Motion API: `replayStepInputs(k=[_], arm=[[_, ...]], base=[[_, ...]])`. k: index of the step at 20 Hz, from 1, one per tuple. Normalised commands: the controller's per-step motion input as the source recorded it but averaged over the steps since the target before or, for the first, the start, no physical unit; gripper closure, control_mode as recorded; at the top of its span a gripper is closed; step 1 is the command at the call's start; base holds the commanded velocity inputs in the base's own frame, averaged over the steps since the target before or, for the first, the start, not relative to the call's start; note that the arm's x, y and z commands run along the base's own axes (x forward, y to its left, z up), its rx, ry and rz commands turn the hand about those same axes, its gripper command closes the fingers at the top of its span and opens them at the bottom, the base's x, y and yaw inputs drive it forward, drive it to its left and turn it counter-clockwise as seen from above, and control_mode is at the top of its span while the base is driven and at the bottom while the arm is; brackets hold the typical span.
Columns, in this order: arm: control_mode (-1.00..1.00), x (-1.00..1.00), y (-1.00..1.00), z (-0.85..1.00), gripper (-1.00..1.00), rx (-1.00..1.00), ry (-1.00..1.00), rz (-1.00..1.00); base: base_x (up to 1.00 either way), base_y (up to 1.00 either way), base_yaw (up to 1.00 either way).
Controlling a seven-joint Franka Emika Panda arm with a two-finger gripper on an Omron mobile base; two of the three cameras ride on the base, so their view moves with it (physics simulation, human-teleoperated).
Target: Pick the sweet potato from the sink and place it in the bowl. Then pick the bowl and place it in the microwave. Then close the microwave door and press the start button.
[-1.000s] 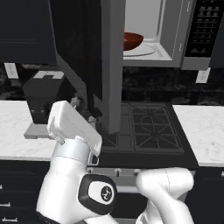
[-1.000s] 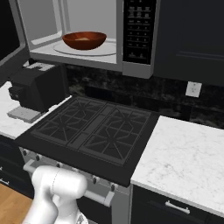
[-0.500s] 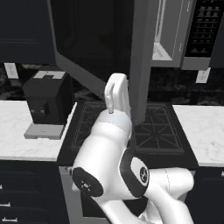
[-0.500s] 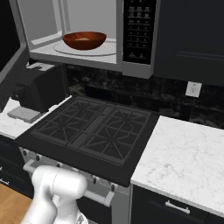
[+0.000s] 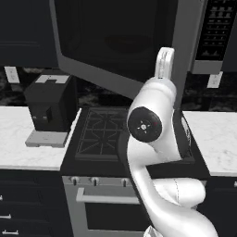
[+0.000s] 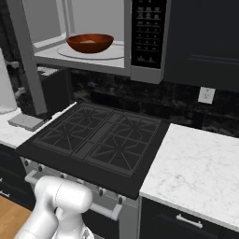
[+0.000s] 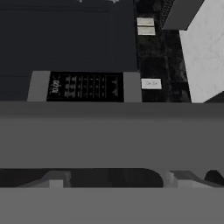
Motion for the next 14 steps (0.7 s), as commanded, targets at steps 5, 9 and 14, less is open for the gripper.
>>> replayStepInputs(k=[5, 9, 14], arm=[[-1.00, 1.00, -0.38, 0.00, -1.00, 0.06, 0.13, 0.00], [-1.00, 0.98, -0.43, 0.00, -1.00, 0.07, 0.00, 0.00], [-1.00, 0.90, -0.30, -0.20, -1.00, 0.04, -0.05, 0.01]], base=[[0.00, 0.00, 0.00], [0.00, 0.00, 0.00], [0.00, 0.00, 0.00]])
